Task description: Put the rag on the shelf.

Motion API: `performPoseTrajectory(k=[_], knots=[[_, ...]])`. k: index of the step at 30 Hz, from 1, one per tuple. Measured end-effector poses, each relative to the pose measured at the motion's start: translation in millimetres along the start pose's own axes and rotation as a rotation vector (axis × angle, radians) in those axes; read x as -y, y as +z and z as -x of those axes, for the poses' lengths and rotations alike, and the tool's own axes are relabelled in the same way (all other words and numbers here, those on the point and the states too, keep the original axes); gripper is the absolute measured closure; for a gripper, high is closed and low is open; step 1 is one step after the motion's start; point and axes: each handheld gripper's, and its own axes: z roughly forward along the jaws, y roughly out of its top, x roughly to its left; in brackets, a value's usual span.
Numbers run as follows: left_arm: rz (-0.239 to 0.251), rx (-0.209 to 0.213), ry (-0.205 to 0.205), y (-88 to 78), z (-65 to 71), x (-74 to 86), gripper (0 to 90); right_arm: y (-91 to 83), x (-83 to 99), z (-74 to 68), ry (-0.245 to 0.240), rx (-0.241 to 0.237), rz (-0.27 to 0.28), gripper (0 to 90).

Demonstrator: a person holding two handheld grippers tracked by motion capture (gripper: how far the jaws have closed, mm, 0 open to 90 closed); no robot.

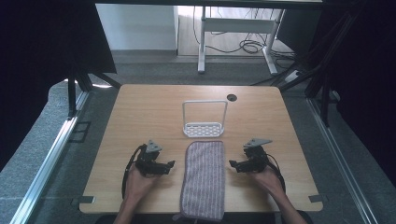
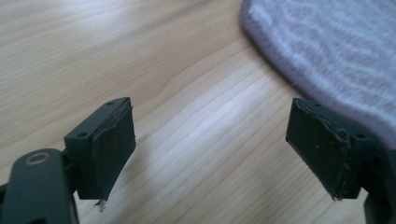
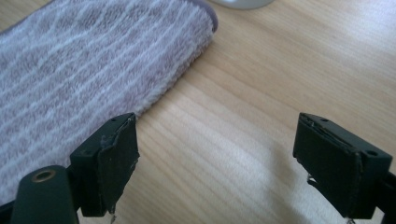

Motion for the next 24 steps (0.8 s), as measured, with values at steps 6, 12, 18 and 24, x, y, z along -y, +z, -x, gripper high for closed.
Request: performPoseTrajectory(k=[6,12,18,24], knots=[[0.014,0.033,0.034,5.9,4.4,-20.9,19.7,3.4,-11.7,2.9,0.011,-0.030,0.015,13.8],[0.015,0.074,0.083,19.8,14.3,-40.0,21.2,10.9,-25.8,2.2,0.001,-0.031,0.020,24.7],[-0.008,0.063,0.137,39.6,19.6,-50.5,28.2,23.9,-35.9,-1.3,-0.004,-0.032,0.004,34.5],[-0.007,0.058,0.107,54.9,13.7,-54.7,37.4,33.5,-43.6,-5.0,-0.010,-0.041,-0.005,45.0]])
